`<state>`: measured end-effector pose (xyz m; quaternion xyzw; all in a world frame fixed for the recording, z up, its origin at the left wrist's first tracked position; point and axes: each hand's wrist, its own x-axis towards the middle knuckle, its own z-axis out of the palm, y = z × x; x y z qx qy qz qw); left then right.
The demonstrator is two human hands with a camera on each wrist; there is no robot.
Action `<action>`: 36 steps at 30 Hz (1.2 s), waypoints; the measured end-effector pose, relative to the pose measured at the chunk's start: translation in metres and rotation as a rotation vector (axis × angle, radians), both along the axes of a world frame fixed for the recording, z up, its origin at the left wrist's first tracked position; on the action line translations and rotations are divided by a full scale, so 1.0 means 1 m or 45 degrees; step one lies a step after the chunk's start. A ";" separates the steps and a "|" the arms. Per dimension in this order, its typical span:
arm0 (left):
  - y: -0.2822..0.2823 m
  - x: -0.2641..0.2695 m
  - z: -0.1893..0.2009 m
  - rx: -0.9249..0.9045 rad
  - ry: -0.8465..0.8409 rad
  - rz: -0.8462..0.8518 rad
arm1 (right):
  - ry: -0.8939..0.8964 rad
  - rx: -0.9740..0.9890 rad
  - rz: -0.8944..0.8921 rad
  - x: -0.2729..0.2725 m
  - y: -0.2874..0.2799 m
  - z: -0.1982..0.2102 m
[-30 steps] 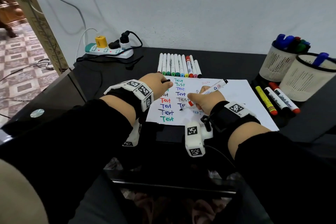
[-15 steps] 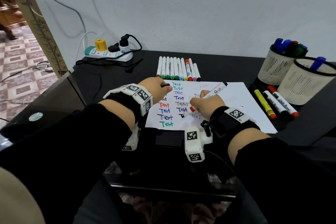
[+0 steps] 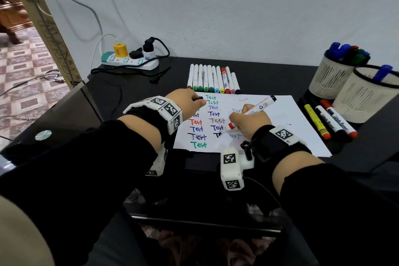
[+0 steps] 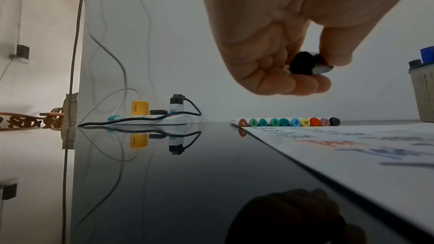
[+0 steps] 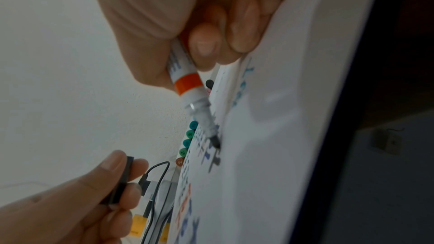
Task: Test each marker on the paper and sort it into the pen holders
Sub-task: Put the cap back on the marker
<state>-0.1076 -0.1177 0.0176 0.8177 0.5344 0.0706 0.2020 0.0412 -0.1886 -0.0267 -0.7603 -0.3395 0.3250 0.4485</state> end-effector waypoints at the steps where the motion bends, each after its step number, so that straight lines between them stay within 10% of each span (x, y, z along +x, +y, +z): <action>1: 0.000 0.000 0.000 -0.001 -0.002 0.001 | -0.020 0.008 0.014 0.000 0.000 0.000; 36: 0.003 0.001 -0.002 -0.010 -0.001 -0.020 | 0.031 0.065 -0.013 0.002 -0.004 0.004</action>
